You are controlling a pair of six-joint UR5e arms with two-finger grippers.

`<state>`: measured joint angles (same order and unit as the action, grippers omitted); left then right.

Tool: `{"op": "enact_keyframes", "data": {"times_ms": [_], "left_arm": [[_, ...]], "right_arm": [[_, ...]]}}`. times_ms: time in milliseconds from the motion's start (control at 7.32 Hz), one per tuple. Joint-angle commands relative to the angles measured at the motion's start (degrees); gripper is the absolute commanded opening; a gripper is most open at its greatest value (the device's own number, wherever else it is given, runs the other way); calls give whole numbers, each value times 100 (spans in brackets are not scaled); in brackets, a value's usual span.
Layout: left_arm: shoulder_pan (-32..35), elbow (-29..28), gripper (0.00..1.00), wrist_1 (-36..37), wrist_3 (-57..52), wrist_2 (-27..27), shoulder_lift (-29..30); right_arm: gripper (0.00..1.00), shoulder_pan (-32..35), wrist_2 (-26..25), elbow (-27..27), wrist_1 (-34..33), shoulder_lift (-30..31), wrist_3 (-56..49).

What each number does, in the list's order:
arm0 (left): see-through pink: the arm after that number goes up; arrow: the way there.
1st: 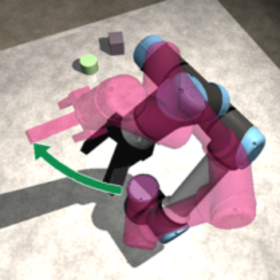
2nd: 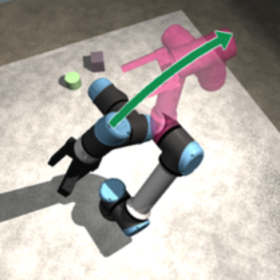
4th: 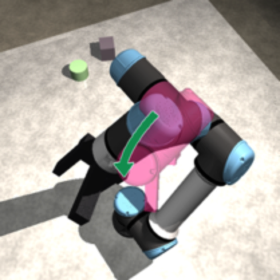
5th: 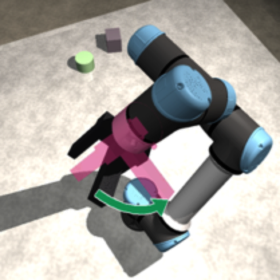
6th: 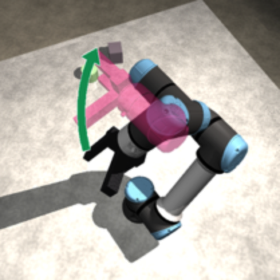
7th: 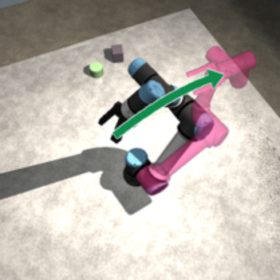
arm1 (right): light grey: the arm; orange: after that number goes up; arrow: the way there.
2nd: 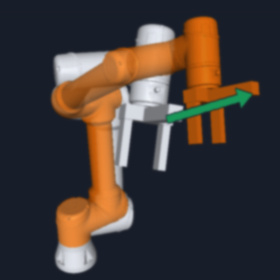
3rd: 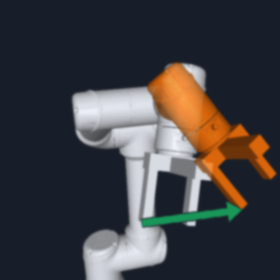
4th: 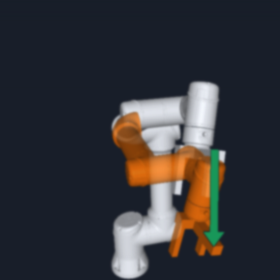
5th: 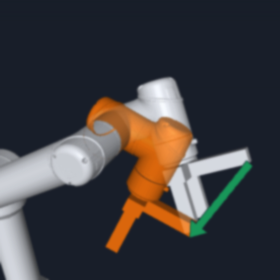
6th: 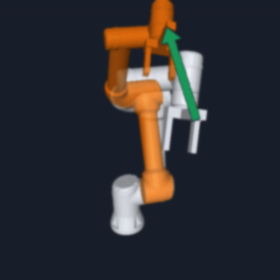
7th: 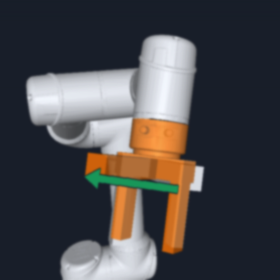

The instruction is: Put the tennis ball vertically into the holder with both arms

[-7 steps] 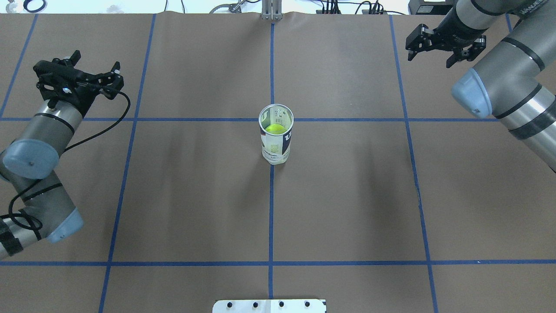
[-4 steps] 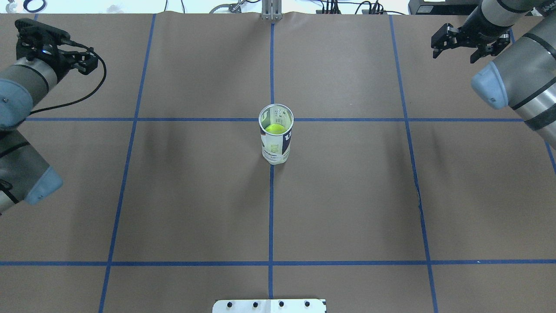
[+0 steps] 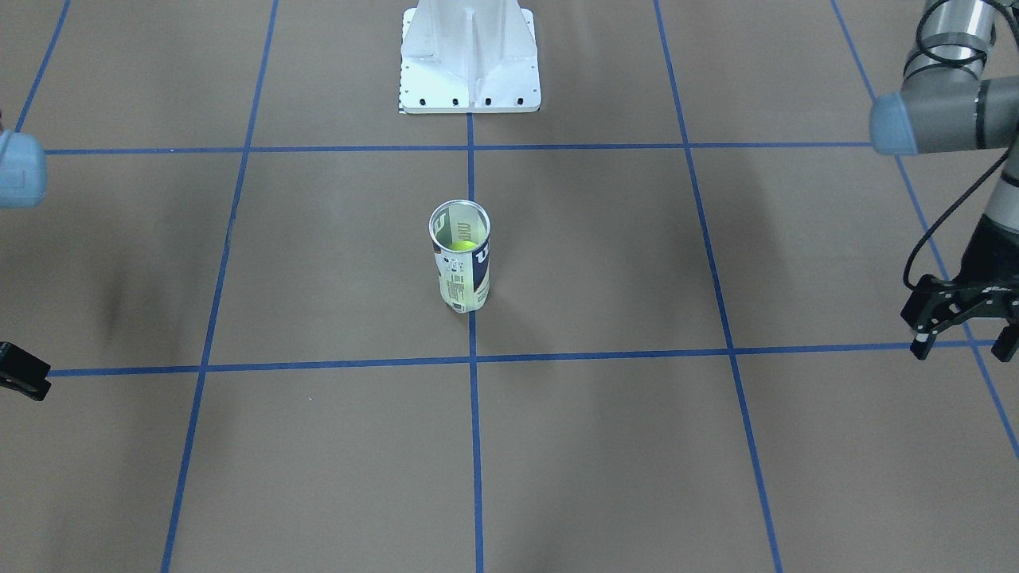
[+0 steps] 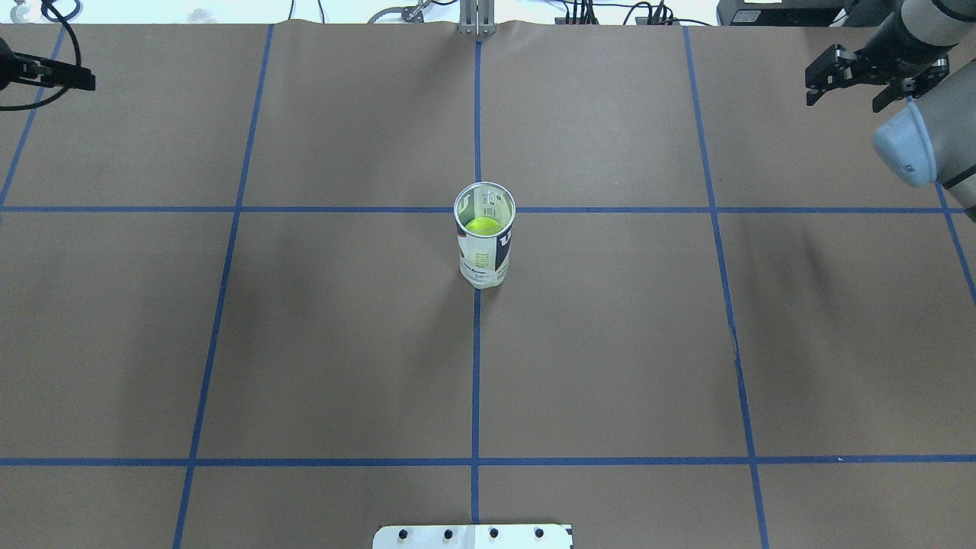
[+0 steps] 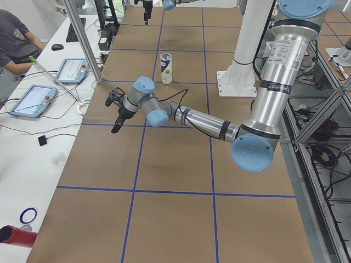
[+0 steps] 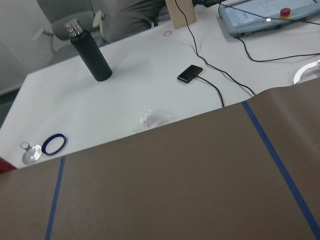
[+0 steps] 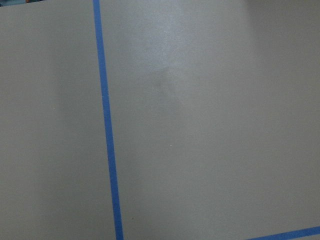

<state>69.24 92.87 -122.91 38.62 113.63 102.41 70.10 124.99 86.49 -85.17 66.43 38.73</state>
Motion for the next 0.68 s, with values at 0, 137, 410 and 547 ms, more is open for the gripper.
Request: {"op": "enact_keyframes", "data": {"times_ms": [0,137,410,547], "left_arm": [[380,308,99,275,58,941,-648],[424,450,99,363,58,1402,-834],[626,678,99,1573,-47,1713,-950],[652,714,99,1586,-317,1854,-1090]], "right_arm": [[99,398,392,-9,0,394,-706],[99,600,516,0,0,605,-1066],[99,961,675,0,0,1071,-1961],[99,1014,675,8,9,1239,-2192]]}}
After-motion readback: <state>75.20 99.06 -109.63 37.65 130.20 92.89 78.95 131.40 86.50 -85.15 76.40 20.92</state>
